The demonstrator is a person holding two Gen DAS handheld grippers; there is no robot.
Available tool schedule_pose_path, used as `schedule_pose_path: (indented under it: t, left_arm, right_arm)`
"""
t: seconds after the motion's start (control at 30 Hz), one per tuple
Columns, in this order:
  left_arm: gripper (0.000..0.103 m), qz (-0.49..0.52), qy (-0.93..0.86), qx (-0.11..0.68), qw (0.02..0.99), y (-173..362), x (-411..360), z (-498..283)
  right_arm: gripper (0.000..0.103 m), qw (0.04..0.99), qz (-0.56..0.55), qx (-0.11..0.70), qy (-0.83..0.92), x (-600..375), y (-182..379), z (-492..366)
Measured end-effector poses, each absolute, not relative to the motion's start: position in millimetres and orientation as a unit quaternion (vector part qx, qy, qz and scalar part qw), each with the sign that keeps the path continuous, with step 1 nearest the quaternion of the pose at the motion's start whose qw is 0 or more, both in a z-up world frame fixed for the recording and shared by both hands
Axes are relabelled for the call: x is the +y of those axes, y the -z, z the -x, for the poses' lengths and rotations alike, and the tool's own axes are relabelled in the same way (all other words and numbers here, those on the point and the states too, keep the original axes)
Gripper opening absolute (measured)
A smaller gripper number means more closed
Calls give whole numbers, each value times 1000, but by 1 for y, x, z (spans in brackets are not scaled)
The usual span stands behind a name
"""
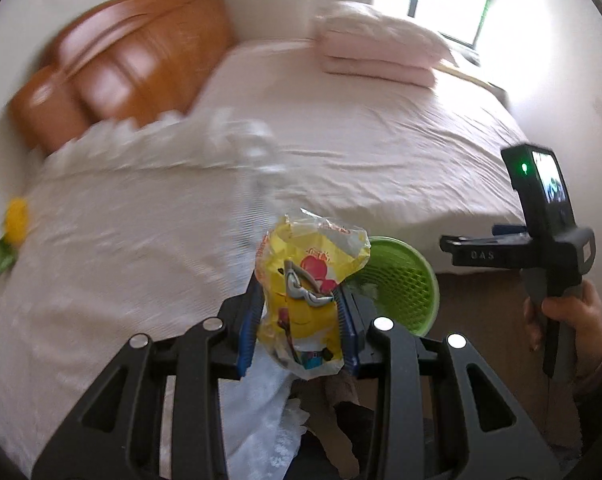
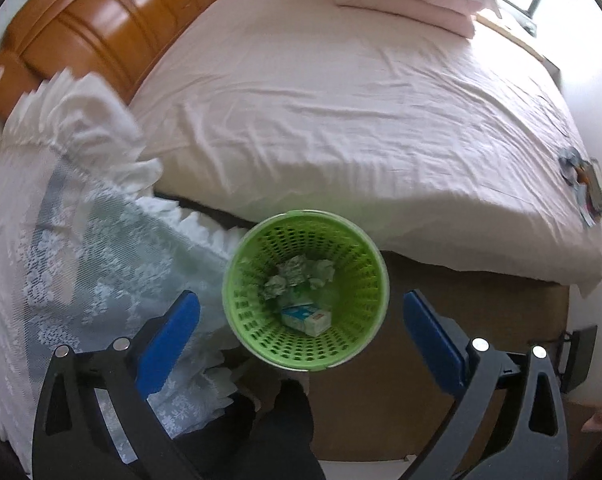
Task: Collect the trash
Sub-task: 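Carry the carton and wrapper over the green wastebasket and open both tools, then move both open tools back toward the yellow mesh net and green bag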
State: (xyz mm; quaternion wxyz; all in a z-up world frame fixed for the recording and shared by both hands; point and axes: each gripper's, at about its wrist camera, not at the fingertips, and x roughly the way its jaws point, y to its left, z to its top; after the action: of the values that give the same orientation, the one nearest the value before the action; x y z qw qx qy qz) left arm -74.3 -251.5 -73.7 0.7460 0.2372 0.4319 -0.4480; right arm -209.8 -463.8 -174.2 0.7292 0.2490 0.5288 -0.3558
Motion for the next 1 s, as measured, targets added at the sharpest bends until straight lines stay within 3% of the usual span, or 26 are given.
schedule_pose_path:
  t: [0.23, 0.43, 0.6, 0.7, 1.0]
  left_arm:
    - [33, -277, 504, 433, 694, 92, -310, 115]
    - [34, -330, 512, 467, 640, 138, -363, 137]
    - [76, -336, 495, 518, 611, 167, -388, 144]
    - [88, -335, 501, 507, 615, 160, -388, 149]
    - [94, -301, 488, 494, 654, 123, -372, 134]
  right_arm:
    - [100, 705, -298, 508, 394, -496, 174, 264]
    - [100, 689, -334, 496, 410, -514, 183, 300]
    - [100, 682, -352, 491, 412, -520, 191, 317]
    - [100, 679, -359, 491, 411, -522, 196, 322]
    - [100, 691, -349, 499, 390, -514, 195, 305]
